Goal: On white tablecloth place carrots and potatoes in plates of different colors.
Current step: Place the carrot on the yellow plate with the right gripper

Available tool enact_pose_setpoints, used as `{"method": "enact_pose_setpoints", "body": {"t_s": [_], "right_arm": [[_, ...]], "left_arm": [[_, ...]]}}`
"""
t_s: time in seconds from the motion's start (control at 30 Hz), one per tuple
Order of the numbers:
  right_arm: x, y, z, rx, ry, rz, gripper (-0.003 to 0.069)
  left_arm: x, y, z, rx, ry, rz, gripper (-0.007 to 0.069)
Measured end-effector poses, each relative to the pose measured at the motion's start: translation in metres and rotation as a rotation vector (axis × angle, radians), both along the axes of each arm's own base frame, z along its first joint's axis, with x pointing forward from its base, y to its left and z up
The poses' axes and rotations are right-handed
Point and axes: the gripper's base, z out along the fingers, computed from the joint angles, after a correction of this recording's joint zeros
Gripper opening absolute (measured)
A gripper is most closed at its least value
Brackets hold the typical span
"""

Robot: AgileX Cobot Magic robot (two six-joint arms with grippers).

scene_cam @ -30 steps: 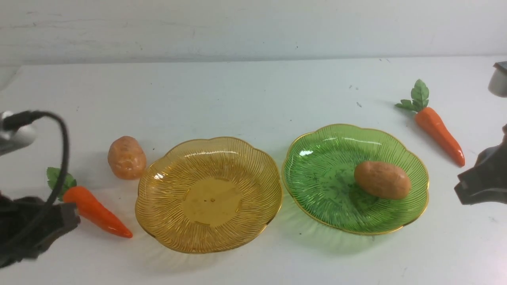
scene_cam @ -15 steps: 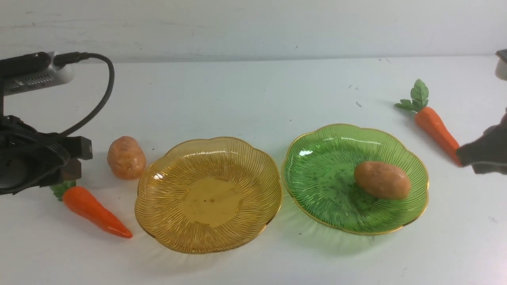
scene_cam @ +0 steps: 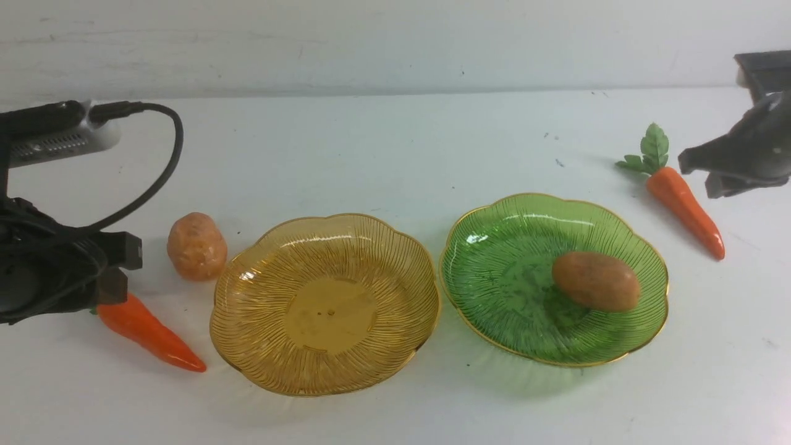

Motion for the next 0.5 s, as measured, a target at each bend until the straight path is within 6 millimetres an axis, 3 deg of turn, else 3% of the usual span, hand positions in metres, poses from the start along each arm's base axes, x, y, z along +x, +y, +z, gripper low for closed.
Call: {"method": "enact_pose_setpoints", "body": {"t_s": [0.23, 0.3, 0.4, 0.5], "right_arm": [[0.011, -0.002, -0.033, -0.032, -0.007, 0.026, 0.0418], [0.011, -0.002, -0.034, -0.035, -0.009, 0.028, 0.0385], [0.01, -0.002, -0.034, -0.036, 0.007, 0.027, 0.0255], [0.008, -0.003, -0.028, -0.039, 0.033, 0.022, 0.0241]], "left_arm": [[0.0, 0.0, 0.0, 0.0, 0.0, 0.0, 0.0283], [0.0, 0.0, 0.0, 0.001, 0.0, 0.0, 0.0283], [0.0, 0.0, 0.0, 0.001, 0.0, 0.0, 0.0283], [0.0, 0.0, 0.0, 0.001, 0.001, 0.0, 0.0283]]}}
